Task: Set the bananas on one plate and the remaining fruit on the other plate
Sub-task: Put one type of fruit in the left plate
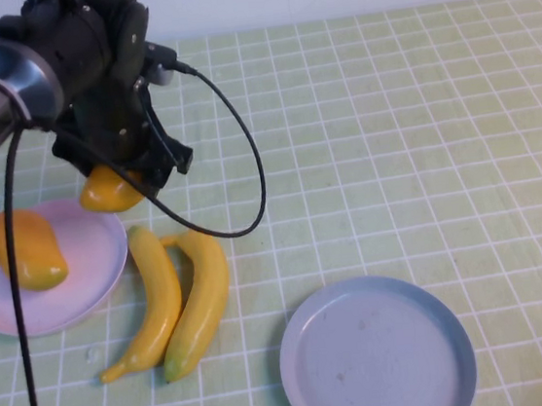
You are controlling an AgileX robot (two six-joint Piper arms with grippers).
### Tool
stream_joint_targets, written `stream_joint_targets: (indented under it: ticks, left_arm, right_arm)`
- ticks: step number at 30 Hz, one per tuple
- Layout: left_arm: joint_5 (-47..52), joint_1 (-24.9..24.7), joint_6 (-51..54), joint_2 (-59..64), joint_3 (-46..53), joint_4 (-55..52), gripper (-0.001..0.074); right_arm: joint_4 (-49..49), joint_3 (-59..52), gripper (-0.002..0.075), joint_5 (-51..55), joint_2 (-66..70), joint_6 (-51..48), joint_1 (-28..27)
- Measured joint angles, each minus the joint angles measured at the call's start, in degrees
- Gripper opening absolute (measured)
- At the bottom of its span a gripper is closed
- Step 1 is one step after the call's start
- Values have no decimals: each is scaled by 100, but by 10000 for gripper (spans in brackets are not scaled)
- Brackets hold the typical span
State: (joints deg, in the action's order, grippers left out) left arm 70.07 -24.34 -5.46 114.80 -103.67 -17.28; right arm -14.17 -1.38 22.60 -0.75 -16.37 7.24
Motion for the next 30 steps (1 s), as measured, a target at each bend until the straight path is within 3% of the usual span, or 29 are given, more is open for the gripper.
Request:
stream_joint_targets:
  ticks: [15, 30]
  left_arm:
    - [-671, 22, -1311, -776, 1772, 162, 529]
    - [-639, 800, -1450, -601, 1912, 138, 529]
  right_arm:
    - [0, 0, -17, 0, 0, 0, 0]
    - [0, 0, -17, 0, 0, 0, 0]
